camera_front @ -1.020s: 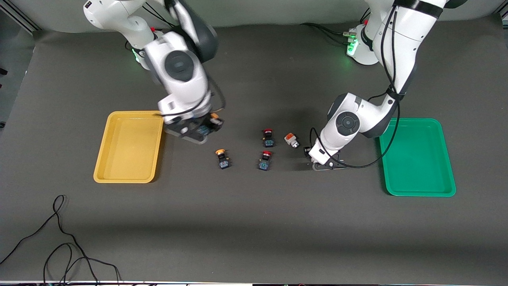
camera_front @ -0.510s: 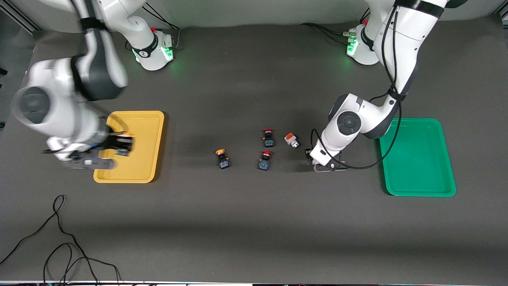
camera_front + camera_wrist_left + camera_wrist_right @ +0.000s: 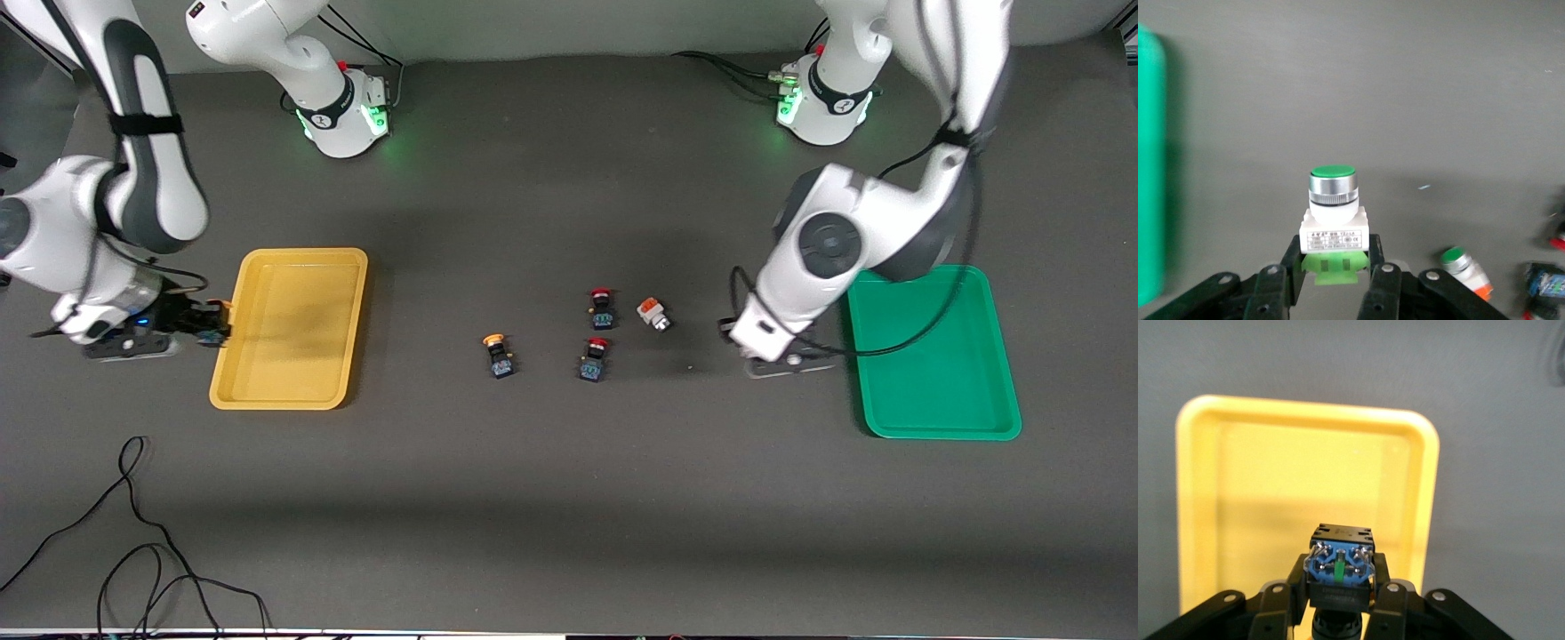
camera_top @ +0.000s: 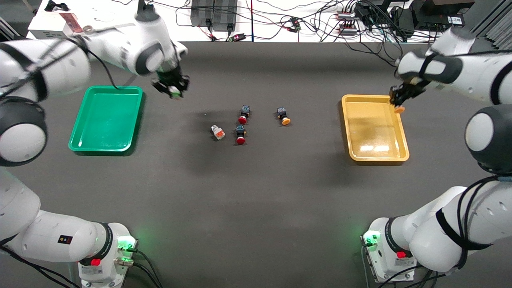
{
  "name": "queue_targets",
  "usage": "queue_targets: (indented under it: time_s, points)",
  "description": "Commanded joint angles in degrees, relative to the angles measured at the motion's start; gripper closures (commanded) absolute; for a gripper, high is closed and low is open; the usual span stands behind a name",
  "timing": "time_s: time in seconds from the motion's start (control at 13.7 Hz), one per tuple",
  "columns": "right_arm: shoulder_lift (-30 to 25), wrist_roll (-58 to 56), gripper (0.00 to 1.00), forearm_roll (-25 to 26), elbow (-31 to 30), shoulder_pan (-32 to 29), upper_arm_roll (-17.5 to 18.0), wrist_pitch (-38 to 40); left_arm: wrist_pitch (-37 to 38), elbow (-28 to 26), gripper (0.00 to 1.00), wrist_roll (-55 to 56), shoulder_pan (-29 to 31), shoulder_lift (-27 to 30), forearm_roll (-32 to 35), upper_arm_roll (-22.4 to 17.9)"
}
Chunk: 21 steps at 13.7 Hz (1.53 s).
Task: Place green and yellow buttons in trays
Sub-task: 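Carry the yellow button to its tray while the left gripper carries the green button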
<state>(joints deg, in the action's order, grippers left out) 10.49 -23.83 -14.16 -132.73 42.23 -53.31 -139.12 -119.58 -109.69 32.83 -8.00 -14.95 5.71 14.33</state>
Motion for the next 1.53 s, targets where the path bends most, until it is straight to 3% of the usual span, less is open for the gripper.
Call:
queue_targets:
  time_s: [0.0, 0.15, 0.29, 0.36, 0.44, 0.51, 0.73, 0.87, 1.17, 1.31, 1.46]
  points:
    - [11.00, -12.15, 0.77, -14.77, -0.08, 0.66, 0.48, -5.01, 12.50, 6.66, 1.00, -10.46, 6.83, 2.20, 0.53, 0.26]
    - [16.46, -22.18, 0.77, -28.32, 0.19, 1.45, 1.01, -5.46, 14.20, 7.21, 1.00, -19.86, 12.19, 4.13, 0.44, 0.18]
    - [18.85, -24.77, 0.70, -31.63, 1.06, 1.45, 1.19, -5.37, 14.03, 6.25, 1.00, -29.97, 18.69, 4.67, 0.53, 0.09]
    - [18.86, -23.99, 0.50, -31.63, 1.94, 1.46, 1.19, -4.85, 12.98, 5.63, 1.00, -35.67, 22.37, 4.32, 0.53, 0.09]
    - [18.86, -23.64, 0.07, -31.63, 2.64, 1.37, 1.19, -4.67, 11.75, 5.19, 1.00, -40.86, 25.80, 3.79, 0.53, 0.09]
    - [18.60, -23.63, 0.00, -31.72, 3.08, 1.37, 1.19, -4.40, 8.87, 3.71, 1.00, -45.09, 28.54, 3.18, 0.53, 0.09]
    - [18.34, -22.14, 0.00, -31.11, 6.41, 1.46, 0.66, 0.94, -0.45, 0.19, 1.00, -51.10, 34.09, -0.06, 0.97, 0.00]
    - [17.99, -18.99, 0.00, -26.57, 10.53, 1.63, -0.48, 4.81, -5.63, -2.01, 1.00, -51.29, 35.94, -3.06, 2.72, 0.00]
    - [18.24, -1.96, 0.00, -8.37, 32.74, 1.45, -1.72, 27.01, -16.89, -6.85, 1.00, -51.11, 36.99, -8.06, 7.72, -1.05]
    - [19.12, 3.59, 0.00, -6.24, 41.54, 1.63, -1.19, 34.68, -19.80, -7.29, 1.00, -50.94, 37.44, -10.18, 8.00, -1.40]
    - [19.65, 10.43, 0.00, -6.23, 45.44, 2.42, 2.75, 37.60, -19.90, -7.20, 1.00, -49.98, 37.44, -11.15, 7.91, -1.49]
